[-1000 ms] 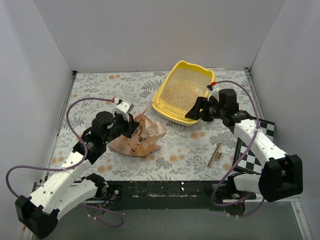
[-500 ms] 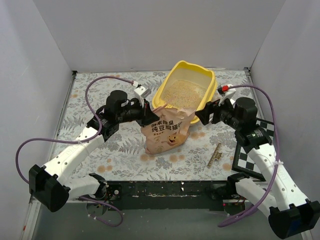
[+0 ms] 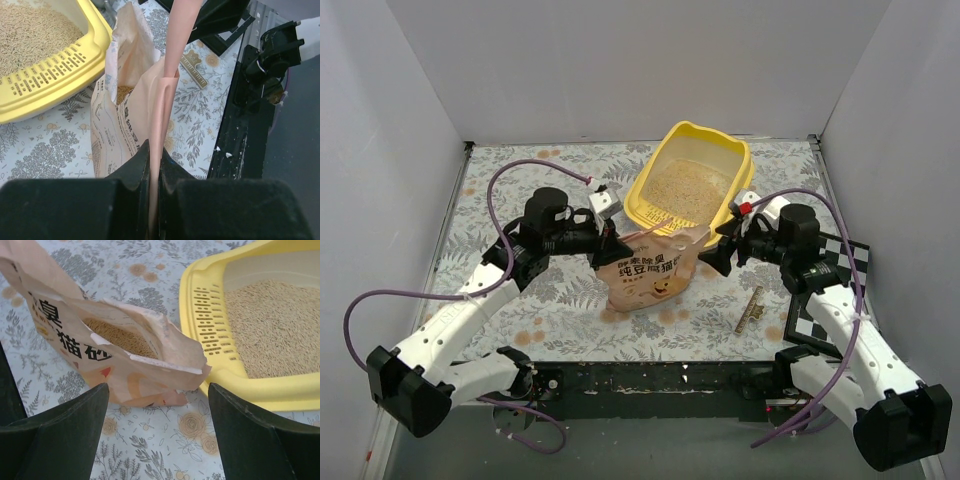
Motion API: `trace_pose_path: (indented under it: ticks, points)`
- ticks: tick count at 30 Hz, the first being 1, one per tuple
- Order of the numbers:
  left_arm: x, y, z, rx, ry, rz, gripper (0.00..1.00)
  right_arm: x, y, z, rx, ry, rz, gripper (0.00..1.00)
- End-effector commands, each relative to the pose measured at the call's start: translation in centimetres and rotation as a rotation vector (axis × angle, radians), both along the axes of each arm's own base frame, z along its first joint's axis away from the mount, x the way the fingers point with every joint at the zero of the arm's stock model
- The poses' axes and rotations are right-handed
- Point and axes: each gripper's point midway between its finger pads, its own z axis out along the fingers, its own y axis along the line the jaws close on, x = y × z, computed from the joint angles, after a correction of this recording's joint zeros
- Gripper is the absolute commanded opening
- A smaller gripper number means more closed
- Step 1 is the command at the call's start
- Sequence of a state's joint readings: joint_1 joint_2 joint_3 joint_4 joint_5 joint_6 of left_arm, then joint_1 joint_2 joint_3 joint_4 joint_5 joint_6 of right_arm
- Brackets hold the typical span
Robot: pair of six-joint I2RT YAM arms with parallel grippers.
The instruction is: Fill the litter box with clean litter
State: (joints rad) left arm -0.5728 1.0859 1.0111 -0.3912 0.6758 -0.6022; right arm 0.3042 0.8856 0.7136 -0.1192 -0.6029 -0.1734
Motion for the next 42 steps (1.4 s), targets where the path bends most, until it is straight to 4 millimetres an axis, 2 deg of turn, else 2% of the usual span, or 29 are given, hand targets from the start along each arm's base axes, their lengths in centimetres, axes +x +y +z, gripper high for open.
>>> trace_pose_path:
  ticks: [1, 6, 12, 16, 18, 27, 42]
  points:
    - [-2.0, 0.8, 2.8, -0.020, -0.083, -0.071, 0.00, -0.9, 1.7, 3.0, 0.003, -0.146, 0.214, 0.88]
    - [-3.3, 1.5, 2.9, -0.023, -0.091, -0.080, 0.00, -1.4, 2.2, 1.1, 0.006, -0.119, 0.321, 0.87]
    - [-4.2, 2.1, 2.2, -0.025, -0.070, -0.068, 0.00, -0.9, 1.8, 0.6, 0.123, -0.142, 0.365, 0.86]
    - [-4.4, 2.2, 1.9, -0.020, -0.054, -0.064, 0.00, -1.7, 2.5, 0.0, 0.175, -0.107, 0.475, 0.86]
    - [-4.4, 2.2, 1.8, -0.019, -0.053, -0.063, 0.00, -1.3, 2.7, -0.5, 0.181, -0.093, 0.485, 0.85]
    - [-4.2, 2.0, 1.5, -0.013, -0.026, -0.066, 0.00, -0.5, 3.4, -0.6, 0.225, -0.095, 0.551, 0.83]
    - [-4.1, 1.9, 1.8, -0.018, -0.020, -0.061, 0.00, -1.6, 5.9, -1.1, 0.281, -0.045, 0.632, 0.79]
